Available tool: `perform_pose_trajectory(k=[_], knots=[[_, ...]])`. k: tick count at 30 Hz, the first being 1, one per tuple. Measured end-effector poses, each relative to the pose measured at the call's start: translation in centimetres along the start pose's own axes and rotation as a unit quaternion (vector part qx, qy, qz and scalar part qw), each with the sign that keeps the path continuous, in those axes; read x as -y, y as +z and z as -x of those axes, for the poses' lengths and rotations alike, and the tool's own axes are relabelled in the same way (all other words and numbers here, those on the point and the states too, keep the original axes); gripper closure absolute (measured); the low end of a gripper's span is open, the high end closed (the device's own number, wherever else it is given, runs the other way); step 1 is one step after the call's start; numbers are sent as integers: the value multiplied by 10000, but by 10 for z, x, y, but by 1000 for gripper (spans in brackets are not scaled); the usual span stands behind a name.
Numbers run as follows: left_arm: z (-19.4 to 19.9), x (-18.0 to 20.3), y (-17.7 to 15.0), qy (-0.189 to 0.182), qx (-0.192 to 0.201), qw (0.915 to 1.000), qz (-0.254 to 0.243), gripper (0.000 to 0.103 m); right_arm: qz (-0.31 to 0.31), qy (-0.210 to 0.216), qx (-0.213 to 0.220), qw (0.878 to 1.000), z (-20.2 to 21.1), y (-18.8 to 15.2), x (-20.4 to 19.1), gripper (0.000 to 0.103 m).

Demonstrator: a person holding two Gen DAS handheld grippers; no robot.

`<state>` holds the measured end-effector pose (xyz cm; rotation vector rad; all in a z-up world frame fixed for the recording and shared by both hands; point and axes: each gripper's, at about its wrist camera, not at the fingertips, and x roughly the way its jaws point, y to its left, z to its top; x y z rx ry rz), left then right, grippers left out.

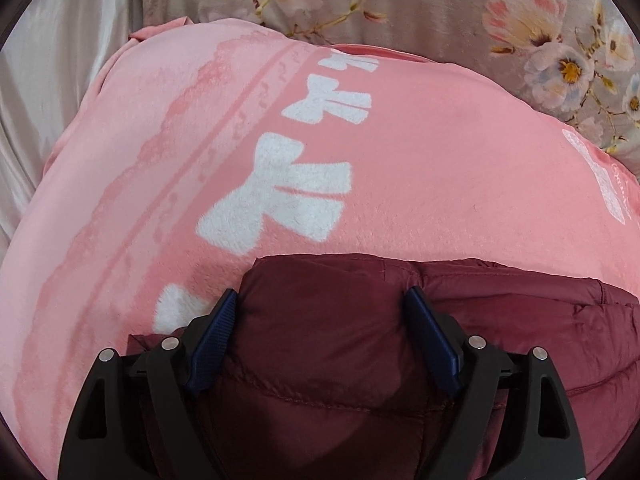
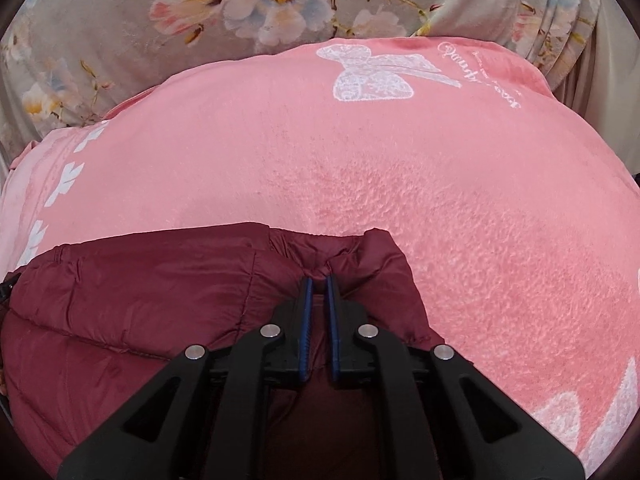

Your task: Fold large clothes

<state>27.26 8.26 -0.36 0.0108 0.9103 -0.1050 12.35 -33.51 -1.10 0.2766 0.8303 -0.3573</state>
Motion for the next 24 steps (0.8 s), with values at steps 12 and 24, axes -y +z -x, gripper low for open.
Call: perform_pose_trajectory(k=[12,24], knots=[[-5,1,1,50,-38,10000,-33,15,-143,99,45,9998,0,-4,1,97],[-7,-2,1,5,-55,10000,68,13,-322,267,37,9991,0,-1,7,97]])
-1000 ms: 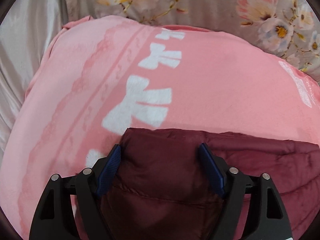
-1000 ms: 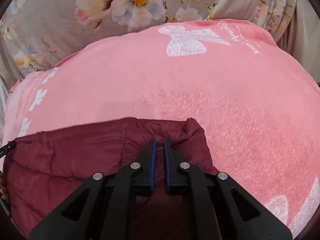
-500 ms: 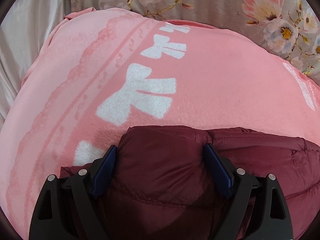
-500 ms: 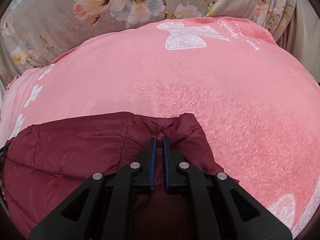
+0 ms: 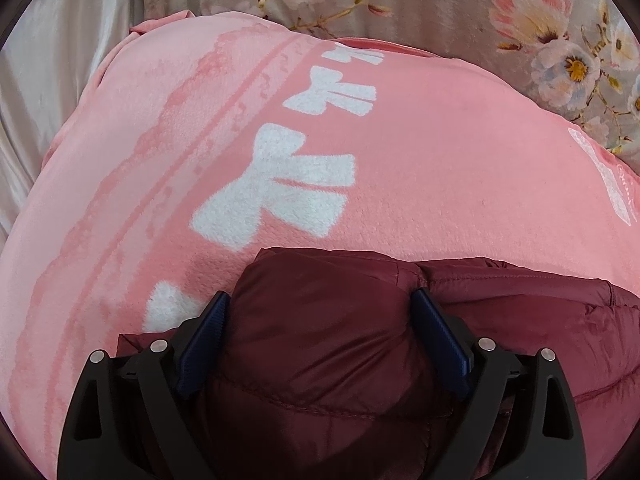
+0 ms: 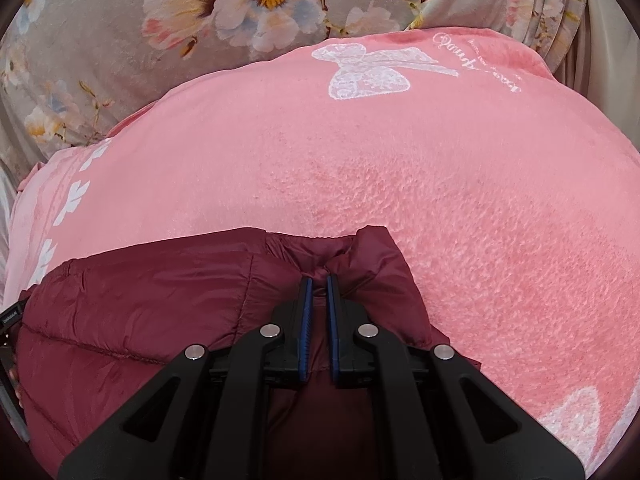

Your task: Fold large clothes

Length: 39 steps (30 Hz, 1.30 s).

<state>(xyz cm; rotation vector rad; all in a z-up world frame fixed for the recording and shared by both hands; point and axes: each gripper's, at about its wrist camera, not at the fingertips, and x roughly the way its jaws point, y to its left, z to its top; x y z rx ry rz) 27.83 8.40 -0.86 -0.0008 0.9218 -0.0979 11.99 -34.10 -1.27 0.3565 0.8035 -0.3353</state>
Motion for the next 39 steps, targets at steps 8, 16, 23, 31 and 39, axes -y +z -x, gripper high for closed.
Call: perform_pose_trajectory(k=[8,16,23,31,39], knots=[[67,-16,-14,-162,169,9988,431,17,531,379,397,9971,95,-28,-82,93],[155,-54,-81,-196,351,9976,570,16,1383,1210,-183,9828,113,-107,-173,93],[150,-113,-134,-673,-124,9862,1507,16,1086,1277,-329,9853,92,-131,-171,94],[135,-100,-152,-1276,-426,9774,1631,16,1128,1198,-157,9862,89,-143,-168,94],[126,-65,-138,-1502,-443,9770,1450,62,1033,1237,-162,9868,96,-145,-165,94]])
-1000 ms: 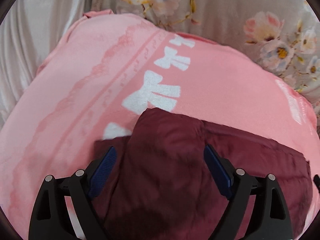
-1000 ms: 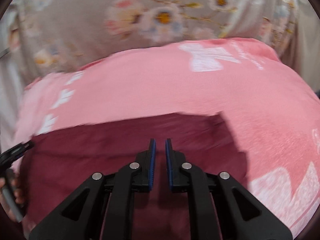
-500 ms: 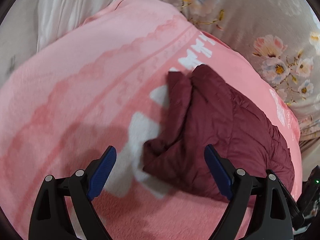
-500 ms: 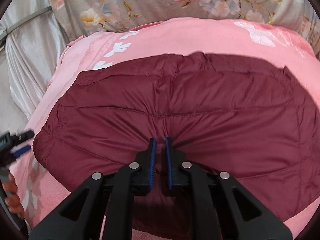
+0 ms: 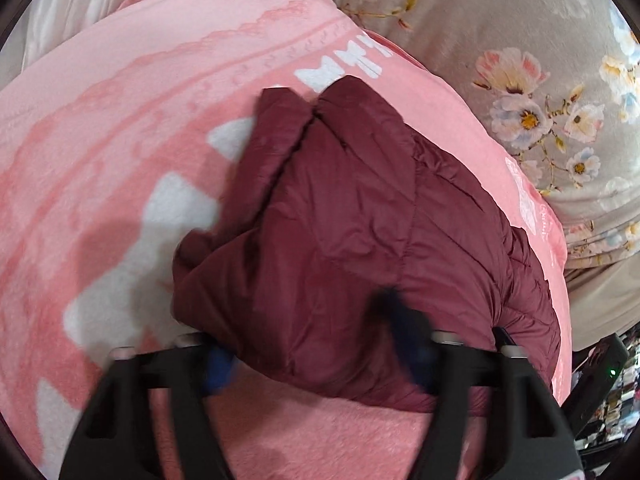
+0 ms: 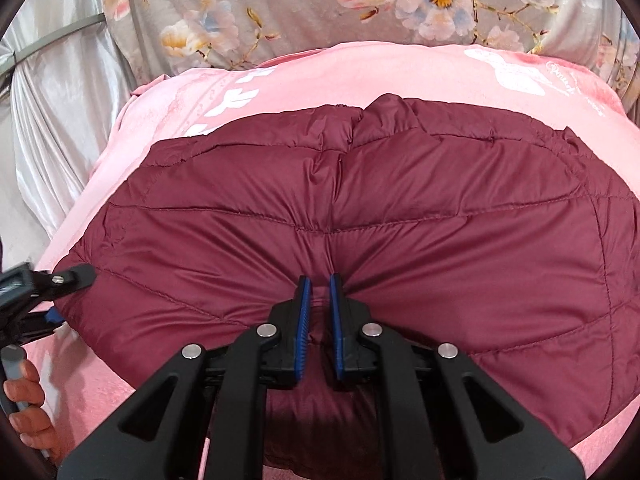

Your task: Fold large clothes

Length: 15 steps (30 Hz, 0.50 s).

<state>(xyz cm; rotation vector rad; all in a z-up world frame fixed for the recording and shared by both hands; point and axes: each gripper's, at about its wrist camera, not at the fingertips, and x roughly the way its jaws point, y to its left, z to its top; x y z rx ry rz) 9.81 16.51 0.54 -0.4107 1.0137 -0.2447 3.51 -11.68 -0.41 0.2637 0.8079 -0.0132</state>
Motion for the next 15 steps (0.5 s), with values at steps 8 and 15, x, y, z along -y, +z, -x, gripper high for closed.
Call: perform_pose_trajectory(k=[8,15], knots=[[57,44,8,-411,581,9949,-720,93,-19,125,-206,9997,42,-29,2,92],[99,140,5,-859,938,9760,-1770,94,-254,276,-224,9990,34,-28,15,94]])
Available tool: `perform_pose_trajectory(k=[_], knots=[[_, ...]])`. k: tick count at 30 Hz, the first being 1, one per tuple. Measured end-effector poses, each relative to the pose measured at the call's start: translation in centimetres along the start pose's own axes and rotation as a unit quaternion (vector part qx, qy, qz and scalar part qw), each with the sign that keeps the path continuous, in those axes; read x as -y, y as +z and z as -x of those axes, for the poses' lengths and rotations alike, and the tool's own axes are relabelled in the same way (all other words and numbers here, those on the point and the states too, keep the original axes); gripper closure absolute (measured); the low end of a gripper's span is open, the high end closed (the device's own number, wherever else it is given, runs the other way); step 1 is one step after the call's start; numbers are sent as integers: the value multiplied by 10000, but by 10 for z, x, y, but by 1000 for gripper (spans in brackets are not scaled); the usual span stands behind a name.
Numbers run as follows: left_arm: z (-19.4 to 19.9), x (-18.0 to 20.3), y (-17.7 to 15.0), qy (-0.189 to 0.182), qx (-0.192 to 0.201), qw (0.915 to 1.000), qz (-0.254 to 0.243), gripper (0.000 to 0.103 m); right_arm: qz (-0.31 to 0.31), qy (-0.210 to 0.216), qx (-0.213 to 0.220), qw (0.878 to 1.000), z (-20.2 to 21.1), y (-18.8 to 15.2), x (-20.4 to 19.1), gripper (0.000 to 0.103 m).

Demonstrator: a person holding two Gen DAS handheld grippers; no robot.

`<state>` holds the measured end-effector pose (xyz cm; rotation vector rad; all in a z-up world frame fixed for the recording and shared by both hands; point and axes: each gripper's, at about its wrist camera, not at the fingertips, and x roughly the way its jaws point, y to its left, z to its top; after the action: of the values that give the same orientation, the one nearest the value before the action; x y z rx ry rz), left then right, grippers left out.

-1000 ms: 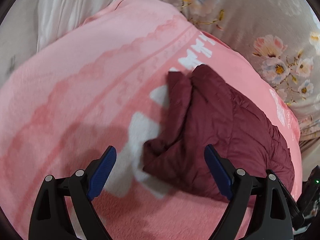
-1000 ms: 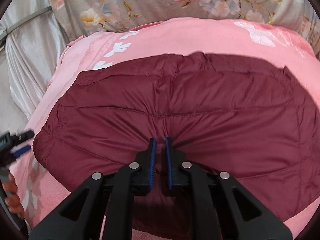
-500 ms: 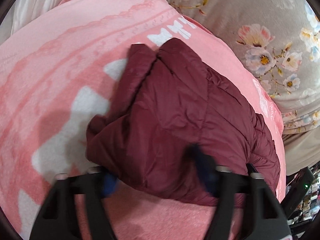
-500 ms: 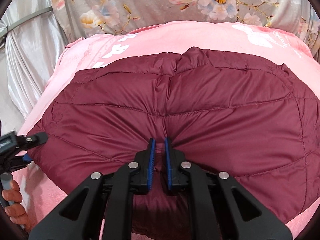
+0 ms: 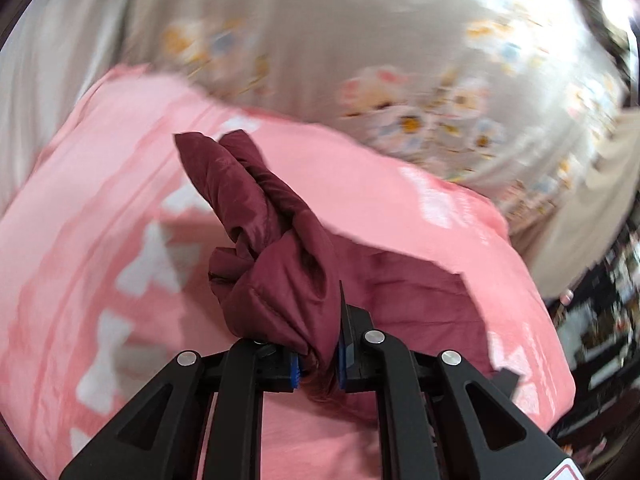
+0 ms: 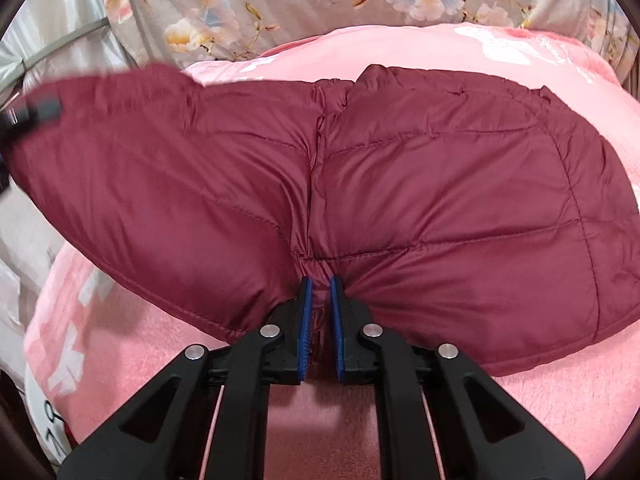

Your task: Fold large clothes

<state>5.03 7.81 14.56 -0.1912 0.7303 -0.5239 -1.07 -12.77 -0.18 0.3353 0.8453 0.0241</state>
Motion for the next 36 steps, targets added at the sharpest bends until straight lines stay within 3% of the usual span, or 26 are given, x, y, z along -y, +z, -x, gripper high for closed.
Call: perform_pose_trajectory(k=[4,7,11,14,18,20,22,25,27,28,31,33,36], knots=[[-9,67,15,-402,3,9975,-575,94,-341,177,145,9992,28,3,22,94],[-30,122,12,-701,-137,9922,-1020,94,-444,-69,345,9984,58,1,46,93],[-77,186,-17,-995,-651,9824,-1442,94,-756,-516,518,9945,92,-6,90,93],[-123,221,-50,-990,-1195,9736,-1676,92,-975,-914,631,9890,112,-15,123,93],[-186,242,-98,-655,-2080,9575,-1890,81,-1304,-1158,664,9824,127,-22,160,92],[-184,244,-107,-687,-2024,9574,-1943,79,-1402,-1212,744,9799,136,-23,172,85],[-169,245,-106,-824,-1988,9578,-1907,56,-1388,-1264,886,9782,146,-19,178,78],[-130,238,-84,-1289,-1707,9643,-1563,32,-1337,-1258,1195,9757,161,-6,176,65],[-103,233,-63,-1447,-1316,9698,-1455,25,-1277,-1164,1421,9747,171,6,173,55],[-92,228,-53,-1347,-1091,9742,-1444,24,-1230,-1082,1509,9749,174,14,171,50],[-87,215,-31,-575,-723,9842,-1508,24,-1094,-777,1582,9782,175,38,166,46],[-96,197,-20,-36,-703,9881,-1369,24,-978,-610,1551,9811,170,55,159,43],[-115,171,-6,386,-765,9914,-991,25,-864,-588,1396,9847,151,82,155,41]])
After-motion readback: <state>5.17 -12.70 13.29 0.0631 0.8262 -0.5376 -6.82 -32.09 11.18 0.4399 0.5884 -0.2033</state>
